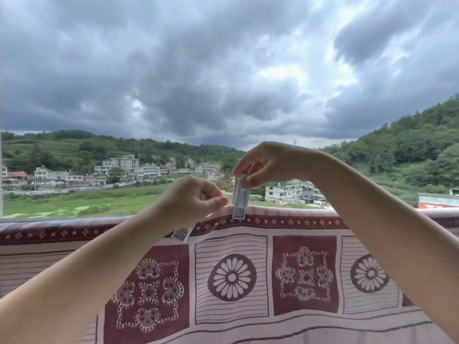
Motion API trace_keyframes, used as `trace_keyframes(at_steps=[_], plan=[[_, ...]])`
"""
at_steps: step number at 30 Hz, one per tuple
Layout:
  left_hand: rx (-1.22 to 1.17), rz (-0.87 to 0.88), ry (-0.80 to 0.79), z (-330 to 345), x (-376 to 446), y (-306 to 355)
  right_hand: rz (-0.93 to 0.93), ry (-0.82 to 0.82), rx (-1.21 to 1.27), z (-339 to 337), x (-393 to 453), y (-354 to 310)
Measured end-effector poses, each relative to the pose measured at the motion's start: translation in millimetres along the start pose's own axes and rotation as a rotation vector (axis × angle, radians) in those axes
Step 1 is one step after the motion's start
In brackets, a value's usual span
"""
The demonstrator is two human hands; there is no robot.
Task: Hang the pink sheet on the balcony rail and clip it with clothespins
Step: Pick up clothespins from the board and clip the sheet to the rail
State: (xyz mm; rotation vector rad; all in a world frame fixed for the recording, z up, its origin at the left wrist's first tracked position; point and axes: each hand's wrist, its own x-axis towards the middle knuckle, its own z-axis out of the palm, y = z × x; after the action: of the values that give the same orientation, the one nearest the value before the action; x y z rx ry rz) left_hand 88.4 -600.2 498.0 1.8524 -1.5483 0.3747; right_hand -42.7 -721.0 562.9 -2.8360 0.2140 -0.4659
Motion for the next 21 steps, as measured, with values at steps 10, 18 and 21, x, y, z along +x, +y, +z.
trace_keyframes(at_steps=[10, 18, 21], plan=[[0.071, -0.282, 0.420, -80.9, -64.9, -61.1, -0.247, 0.366, -0.494, 66.9, 22.3, -56.4], [0.117, -0.456, 0.672, -181.0, -148.4, -135.6, -0.304, 0.307, -0.326, 138.5, 66.9, -161.7], [0.159, -0.456, 0.716, -215.7, -175.4, -166.5, -0.375, 0.293, -0.277, 180.3, 98.4, -216.1]])
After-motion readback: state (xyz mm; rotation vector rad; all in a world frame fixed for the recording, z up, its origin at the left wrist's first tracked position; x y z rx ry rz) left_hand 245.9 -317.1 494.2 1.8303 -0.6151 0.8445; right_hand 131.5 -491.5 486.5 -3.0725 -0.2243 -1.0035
